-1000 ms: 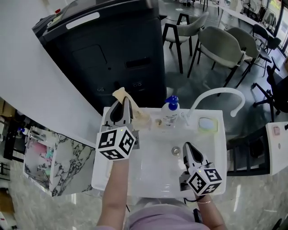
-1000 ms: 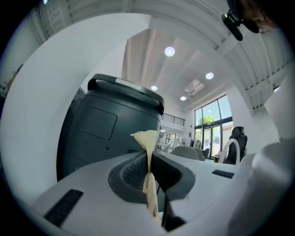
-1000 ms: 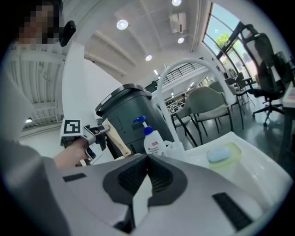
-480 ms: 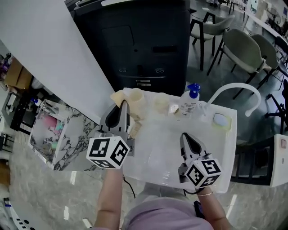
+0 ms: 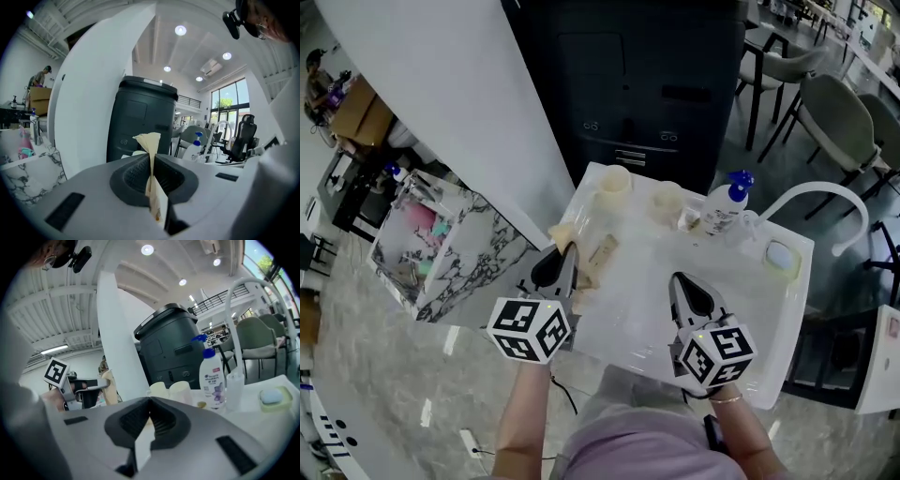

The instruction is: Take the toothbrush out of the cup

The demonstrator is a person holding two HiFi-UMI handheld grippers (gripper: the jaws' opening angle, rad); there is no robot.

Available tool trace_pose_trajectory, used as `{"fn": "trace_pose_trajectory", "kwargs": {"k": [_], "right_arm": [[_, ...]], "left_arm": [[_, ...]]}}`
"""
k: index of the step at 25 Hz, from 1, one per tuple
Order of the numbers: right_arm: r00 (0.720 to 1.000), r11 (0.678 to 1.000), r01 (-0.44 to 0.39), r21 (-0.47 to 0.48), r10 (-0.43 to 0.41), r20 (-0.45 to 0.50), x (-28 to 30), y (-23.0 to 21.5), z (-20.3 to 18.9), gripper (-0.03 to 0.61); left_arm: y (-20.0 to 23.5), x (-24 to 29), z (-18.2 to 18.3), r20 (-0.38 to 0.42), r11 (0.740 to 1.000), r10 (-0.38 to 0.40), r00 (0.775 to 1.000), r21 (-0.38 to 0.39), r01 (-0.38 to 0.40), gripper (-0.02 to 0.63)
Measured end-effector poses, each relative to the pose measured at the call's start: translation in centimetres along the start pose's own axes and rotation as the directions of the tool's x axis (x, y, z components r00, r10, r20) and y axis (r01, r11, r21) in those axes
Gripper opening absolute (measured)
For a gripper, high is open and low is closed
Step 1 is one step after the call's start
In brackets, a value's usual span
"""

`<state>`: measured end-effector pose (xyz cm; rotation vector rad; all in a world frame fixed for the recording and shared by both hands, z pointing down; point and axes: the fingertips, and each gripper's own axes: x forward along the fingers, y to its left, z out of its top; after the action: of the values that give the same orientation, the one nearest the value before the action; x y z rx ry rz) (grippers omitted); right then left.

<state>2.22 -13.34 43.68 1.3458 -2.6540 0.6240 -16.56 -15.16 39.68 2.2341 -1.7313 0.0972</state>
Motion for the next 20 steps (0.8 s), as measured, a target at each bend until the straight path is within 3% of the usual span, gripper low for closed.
{"fn": "trace_pose_trajectory", "kwargs": {"k": [3,6,13,20], "right_arm": [[1.000,1.000,-0.009,-0.021,0.008,-0.023,0.5,0.5,-0.7,0.005],[0.999,1.000,-0.007,-0.030,0.006,-0.038,0.8,0.6,-1.2,0.005],[0.999,0.999,0.028,-0.027,-0.030,-0.045,0.4,-0.3,-1.5,0.005],[0.996,0.997,0.074,-0.004,-0.074,-0.047,0.0,-1.6,-1.8,0.005]], "left_arm": [[-0.3,0.0,-2.6,-0.091,0.999,-0.036,0.995,0.010,0.037,0.021],[-1.1,0.4,-5.3,-0.201,0.995,-0.083,0.976,0.043,0.093,0.021],[-3.2,2.2,-11.0,-0.455,0.957,-0.108,0.884,0.192,0.216,0.021],[-3.6,5.3,-13.9,-0.533,0.942,-0.095,0.841,0.225,0.249,0.021]]}}
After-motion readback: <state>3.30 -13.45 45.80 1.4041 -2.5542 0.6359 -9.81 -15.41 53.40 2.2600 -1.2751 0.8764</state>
